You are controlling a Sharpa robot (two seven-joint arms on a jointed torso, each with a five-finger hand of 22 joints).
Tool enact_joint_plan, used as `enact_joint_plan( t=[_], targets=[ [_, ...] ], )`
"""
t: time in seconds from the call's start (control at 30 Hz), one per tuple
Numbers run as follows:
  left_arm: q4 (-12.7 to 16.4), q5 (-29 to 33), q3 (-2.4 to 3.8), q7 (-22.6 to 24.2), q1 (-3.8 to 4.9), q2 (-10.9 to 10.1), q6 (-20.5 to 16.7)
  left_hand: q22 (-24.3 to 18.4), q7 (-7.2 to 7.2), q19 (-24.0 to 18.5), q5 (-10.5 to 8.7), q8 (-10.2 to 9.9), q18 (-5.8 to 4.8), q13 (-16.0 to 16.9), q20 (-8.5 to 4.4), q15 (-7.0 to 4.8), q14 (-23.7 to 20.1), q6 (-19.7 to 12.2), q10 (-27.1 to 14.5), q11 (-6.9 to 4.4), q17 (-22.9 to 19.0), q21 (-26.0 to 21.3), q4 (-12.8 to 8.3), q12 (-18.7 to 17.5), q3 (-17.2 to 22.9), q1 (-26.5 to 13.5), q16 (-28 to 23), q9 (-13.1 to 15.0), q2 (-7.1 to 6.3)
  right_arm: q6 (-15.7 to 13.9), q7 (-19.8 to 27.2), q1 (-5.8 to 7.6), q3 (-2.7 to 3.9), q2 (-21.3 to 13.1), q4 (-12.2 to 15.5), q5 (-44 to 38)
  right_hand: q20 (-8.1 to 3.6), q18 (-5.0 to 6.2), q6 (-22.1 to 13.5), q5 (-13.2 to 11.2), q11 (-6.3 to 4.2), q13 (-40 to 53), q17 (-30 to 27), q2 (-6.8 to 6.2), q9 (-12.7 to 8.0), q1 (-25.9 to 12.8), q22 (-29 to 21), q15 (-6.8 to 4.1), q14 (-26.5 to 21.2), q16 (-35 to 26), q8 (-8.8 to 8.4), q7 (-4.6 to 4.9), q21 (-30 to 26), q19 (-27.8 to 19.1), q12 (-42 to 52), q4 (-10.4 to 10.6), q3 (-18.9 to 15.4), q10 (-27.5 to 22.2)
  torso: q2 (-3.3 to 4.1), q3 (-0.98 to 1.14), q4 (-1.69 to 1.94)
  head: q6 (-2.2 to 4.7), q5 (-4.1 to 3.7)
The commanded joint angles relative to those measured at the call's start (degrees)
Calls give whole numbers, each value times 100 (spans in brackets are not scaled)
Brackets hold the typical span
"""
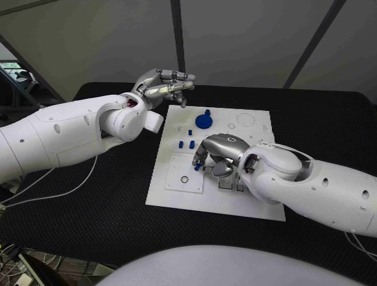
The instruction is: Assemble the parts on the task board
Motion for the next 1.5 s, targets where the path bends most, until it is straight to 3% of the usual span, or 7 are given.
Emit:
enact_joint_plan(
  t=[0.03, 0.5, 1.13, 1.27, 1.33, 1.5],
  targets=[
    [6, 23, 6, 15, 13, 2, 81, -7, 26, -39, 7, 25, 291, 8, -2, -3, -28, 26, -10, 18, -6, -18, 5, 34, -29, 0, -25, -9, 46, 82, -63, 5, 0, 15, -3, -132, -15, -112, 8, 15, 5, -8, -6, 7, 8, -51, 248, -26, 189, 22, 27, 34, 33, 40, -20, -38, 10, -2, 2, -3, -1, -6, 7],
    [8, 23, 6, 9, 15, 2, 96, -7, 26, -39, 7, 25, 291, 8, -2, -3, -28, 26, -10, 18, -6, -18, 5, 34, -29, 0, -25, -9, 46, 161, -195, 3, -2, 76, -34, -375, -14, -112, 5, 15, 7, -8, -8, 9, 8, -57, 250, -24, 189, 23, 25, 35, 35, 41, -25, -38, 10, -3, 1, 2, -2, -33, 11],
    [3, 23, 6, -4, 17, 16, 117, -7, 26, -39, 7, 25, 291, 8, -2, -3, -28, 26, -10, 18, -6, -18, 5, 34, -29, 0, -25, -9, 46, 489, -218, 2, -36, 161, -91, -421, 7, -102, -72, 47, 35, -20, -76, -28, 4, -185, 219, 0, 171, -1, -29, 57, 10, 2, -109, -23, -46, -59, -3, 1, -3, -53, 9],
    [-1, 23, 6, -8, 18, 19, 122, -7, 26, -39, 7, 25, 291, 8, -2, -3, -28, 26, -10, 18, -6, -18, 5, 34, -29, 0, -25, -9, 46, 486, -207, 2, -44, 167, -107, -413, 38, -91, -229, 83, 94, -60, -118, -64, -29, -275, 176, 46, 158, -15, -125, 118, -25, -41, -225, 5, -69, -205, -1, 0, -6, -59, 10],
    [-2, 23, 6, -11, 18, 20, 125, -8, 26, -39, 7, 26, 291, 8, -2, -3, -29, 26, -11, 18, -7, -20, 5, 34, -31, -1, -26, -9, 47, 459, -207, 2, -47, 168, -114, -407, 72, -86, -493, 101, 144, -92, -137, -112, -92, -336, 151, 91, 151, -15, -238, 176, -45, -65, -291, 25, -78, -318, 0, 2, -7, -60, 12],
    [-5, 23, 6, -22, 18, 22, 135, -15, 26, -42, 7, 27, 291, 7, -1, -2, -33, 24, -16, 19, -15, -29, 5, 37, -41, -7, -31, -12, 51, 297, -206, 2, -51, 159, -116, -399, 133, -55, -1094, 110, 191, -180, -217, -211, -207, -412, 55, 136, 124, -36, -250, 180, -124, -151, -321, 41, -80, -624, -1, 3, -4, -61, 5]
  ],
)
